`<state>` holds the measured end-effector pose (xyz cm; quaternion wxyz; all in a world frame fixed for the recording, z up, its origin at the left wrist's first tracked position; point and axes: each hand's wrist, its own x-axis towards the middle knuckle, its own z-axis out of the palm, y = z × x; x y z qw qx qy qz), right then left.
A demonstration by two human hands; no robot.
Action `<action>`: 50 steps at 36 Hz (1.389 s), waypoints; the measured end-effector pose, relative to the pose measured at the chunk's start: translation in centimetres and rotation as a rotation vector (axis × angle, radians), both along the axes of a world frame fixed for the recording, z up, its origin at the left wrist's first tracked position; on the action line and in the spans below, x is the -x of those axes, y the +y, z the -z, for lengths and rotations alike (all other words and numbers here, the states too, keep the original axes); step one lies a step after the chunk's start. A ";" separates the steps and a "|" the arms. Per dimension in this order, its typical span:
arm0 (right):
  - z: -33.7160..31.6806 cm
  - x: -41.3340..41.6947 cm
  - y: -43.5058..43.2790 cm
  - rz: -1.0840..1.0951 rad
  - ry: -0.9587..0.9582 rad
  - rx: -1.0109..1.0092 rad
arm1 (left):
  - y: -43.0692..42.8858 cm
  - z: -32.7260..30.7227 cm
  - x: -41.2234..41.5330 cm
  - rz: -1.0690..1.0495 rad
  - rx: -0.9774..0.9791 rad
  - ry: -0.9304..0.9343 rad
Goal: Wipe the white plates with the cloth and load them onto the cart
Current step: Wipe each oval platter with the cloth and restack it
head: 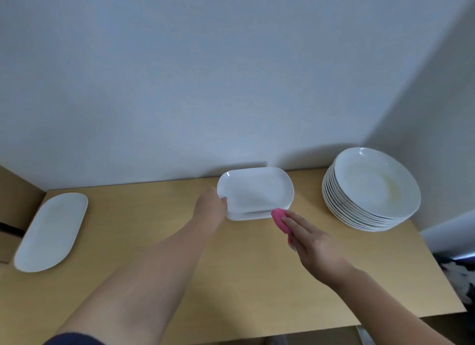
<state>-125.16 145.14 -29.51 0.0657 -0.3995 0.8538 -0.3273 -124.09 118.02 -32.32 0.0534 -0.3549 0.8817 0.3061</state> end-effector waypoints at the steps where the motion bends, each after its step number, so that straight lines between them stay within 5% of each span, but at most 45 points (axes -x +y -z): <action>1: 0.1 0.1 0.1 -0.004 0.007 0.006 | 0.1 0.0 0.2 -0.030 -0.014 0.012; 15: 0.4 0.4 -0.2 -0.014 0.047 0.036 | 0.4 -0.3 0.4 -0.132 -0.056 0.065; 26: -0.4 -0.3 -1.2 -0.021 0.064 0.041 | -0.2 -2.8 -0.3 -0.210 -0.362 0.230; 50: -0.1 -7.4 -14.2 -0.326 0.033 0.044 | -6.7 1.3 -21.0 -0.521 -0.358 0.202</action>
